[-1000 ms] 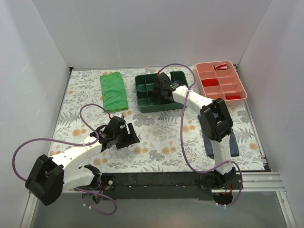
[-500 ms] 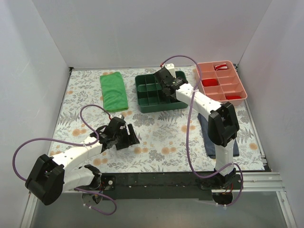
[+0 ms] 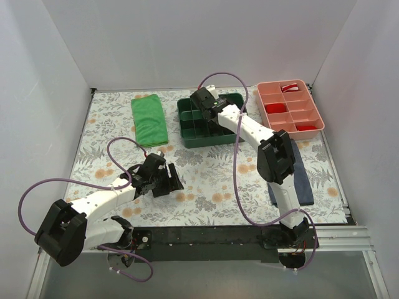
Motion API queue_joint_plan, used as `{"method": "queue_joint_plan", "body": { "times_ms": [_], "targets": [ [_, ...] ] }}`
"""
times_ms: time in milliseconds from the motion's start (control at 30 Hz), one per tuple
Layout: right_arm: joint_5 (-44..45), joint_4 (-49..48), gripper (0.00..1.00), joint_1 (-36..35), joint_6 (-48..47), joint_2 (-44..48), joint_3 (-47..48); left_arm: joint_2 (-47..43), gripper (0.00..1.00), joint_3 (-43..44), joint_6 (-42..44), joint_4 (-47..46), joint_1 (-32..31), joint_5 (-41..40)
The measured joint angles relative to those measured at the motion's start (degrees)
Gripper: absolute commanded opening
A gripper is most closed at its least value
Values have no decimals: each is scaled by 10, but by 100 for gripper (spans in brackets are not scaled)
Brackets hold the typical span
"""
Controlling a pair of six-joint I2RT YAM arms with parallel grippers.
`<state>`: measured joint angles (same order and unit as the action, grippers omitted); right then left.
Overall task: Roll the underwear
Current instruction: Move the storage box to the center of the board, then place the underwear in the storage box.
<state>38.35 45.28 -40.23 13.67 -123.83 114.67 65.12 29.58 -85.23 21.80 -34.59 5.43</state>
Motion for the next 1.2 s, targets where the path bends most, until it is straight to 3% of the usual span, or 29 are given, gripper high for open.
{"method": "queue_joint_plan", "body": {
  "times_ms": [167, 467, 800, 1200],
  "targets": [
    [-4, 36, 1, -2, 3, -40, 23, 0, 66, 0, 1, 0, 0, 1],
    [-10, 44, 1, -5, 11, -34, -10, 0, 66, -5, 2, 0, 0, 4],
    [-60, 67, 1, -6, 9, -78, 72, 0, 66, -7, 4, -1, 0, 9],
    [-105, 43, 1, 5, 42, -93, 41, 2, 66, -7, 4, -5, 0, 12]
  ]
}}
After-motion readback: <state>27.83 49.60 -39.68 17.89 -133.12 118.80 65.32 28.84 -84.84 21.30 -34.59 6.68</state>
